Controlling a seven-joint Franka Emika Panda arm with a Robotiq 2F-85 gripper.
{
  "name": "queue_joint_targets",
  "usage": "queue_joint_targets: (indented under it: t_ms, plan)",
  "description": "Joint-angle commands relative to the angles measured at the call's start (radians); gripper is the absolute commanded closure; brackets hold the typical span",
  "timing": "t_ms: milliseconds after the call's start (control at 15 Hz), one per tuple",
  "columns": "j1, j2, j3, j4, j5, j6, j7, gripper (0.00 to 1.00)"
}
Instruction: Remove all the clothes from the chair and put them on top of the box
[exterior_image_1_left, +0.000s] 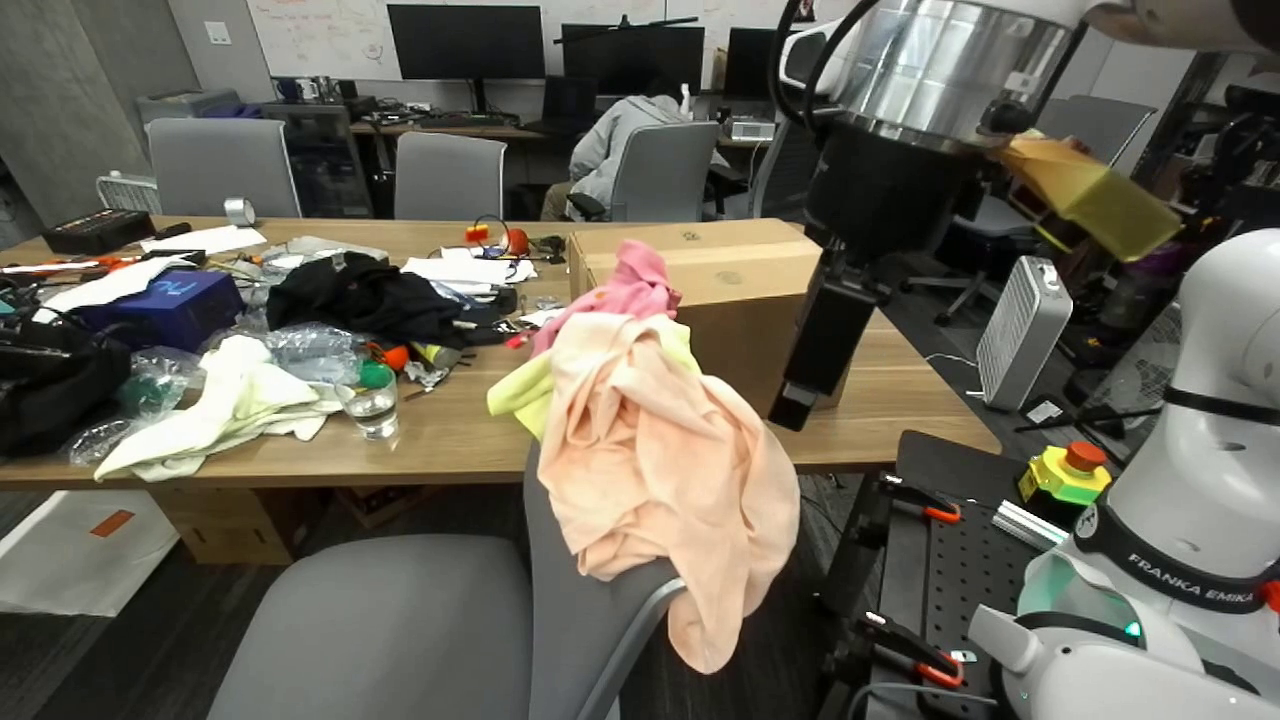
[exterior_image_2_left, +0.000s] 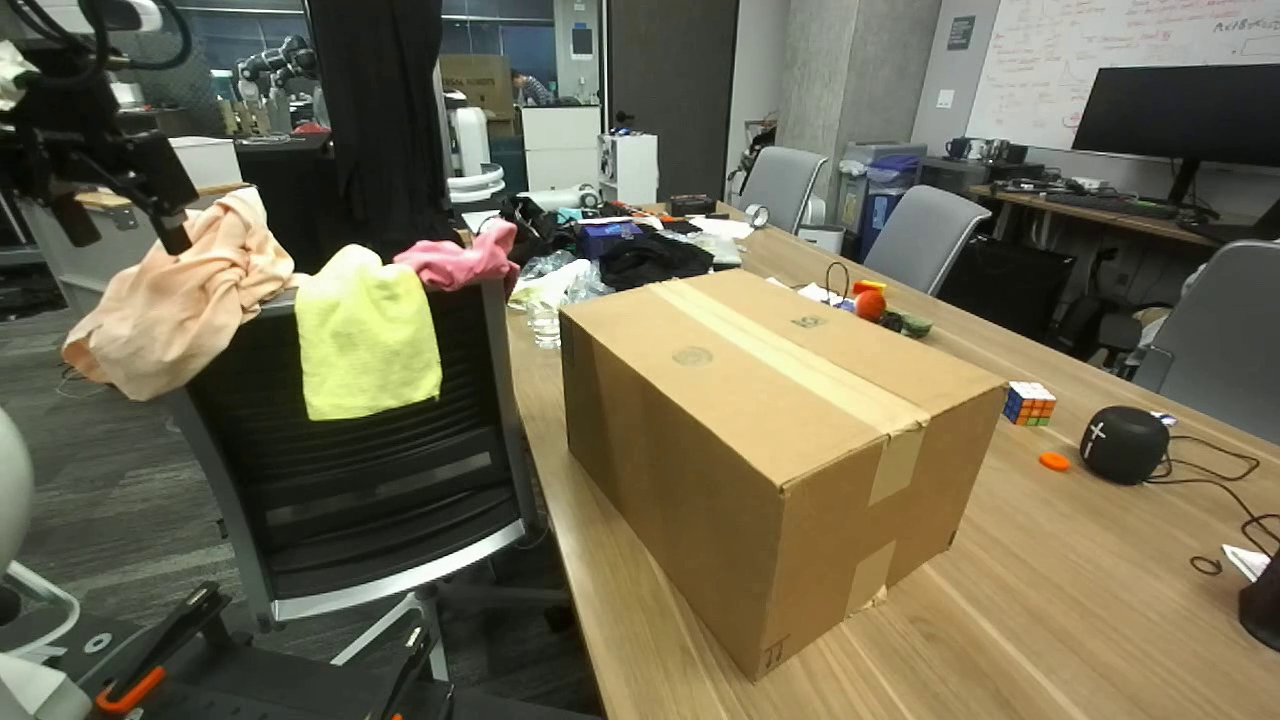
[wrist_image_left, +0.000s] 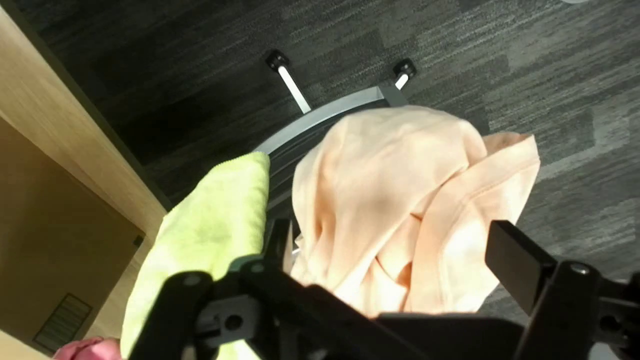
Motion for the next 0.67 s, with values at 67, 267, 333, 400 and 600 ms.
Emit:
queue_joint_targets:
  t_ms: [67, 267, 333, 400, 600]
  plan:
    - [0.009, 0.032, 0.021, -0.021, 0.01, 0.165, 0.028, 0.0]
    - [0.02, 0.042, 0.05, -0.049, -0.004, 0.232, 0.039, 0.0]
    - [0.026, 0.046, 0.058, -0.052, -0.005, 0.239, 0.04, 0.0]
    - [0.034, 0.05, 0.067, -0.056, -0.002, 0.243, 0.046, 0.0]
    - [0.06, 0.056, 0.091, -0.07, -0.002, 0.259, 0.057, 0.0]
